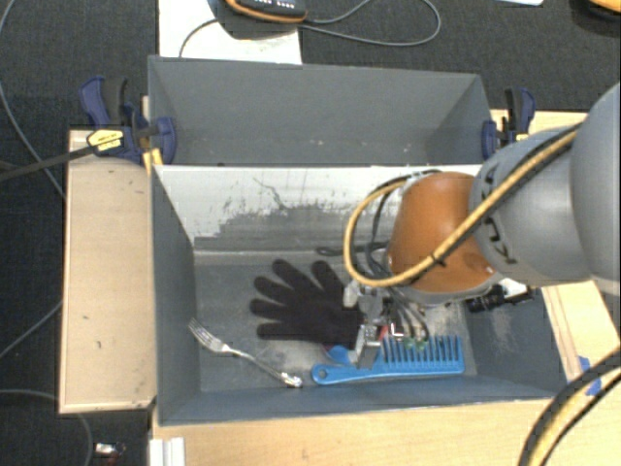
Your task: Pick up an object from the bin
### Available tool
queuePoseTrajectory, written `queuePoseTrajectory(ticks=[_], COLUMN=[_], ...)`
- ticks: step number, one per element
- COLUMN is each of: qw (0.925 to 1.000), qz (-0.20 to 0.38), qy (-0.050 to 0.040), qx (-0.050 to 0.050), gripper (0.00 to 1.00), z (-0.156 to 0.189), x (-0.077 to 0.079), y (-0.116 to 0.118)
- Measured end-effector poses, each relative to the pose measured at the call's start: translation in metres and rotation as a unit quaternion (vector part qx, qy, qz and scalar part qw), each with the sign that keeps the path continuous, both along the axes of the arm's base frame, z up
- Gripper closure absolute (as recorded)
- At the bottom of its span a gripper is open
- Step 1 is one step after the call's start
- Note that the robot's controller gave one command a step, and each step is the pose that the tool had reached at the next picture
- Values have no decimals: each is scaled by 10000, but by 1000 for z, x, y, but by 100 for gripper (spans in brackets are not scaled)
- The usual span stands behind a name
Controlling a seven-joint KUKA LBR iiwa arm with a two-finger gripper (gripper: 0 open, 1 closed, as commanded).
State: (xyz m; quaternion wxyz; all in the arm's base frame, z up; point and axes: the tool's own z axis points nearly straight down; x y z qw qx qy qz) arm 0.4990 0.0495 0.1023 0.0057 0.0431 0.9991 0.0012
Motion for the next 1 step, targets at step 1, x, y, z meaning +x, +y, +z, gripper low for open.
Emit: queuePoseTrajectory(ticks=[1], qw=[9898], qz=[1421], qy=[-12], qx=[-8], gripper=[100], z=[-31], x=[-1], y=[30])
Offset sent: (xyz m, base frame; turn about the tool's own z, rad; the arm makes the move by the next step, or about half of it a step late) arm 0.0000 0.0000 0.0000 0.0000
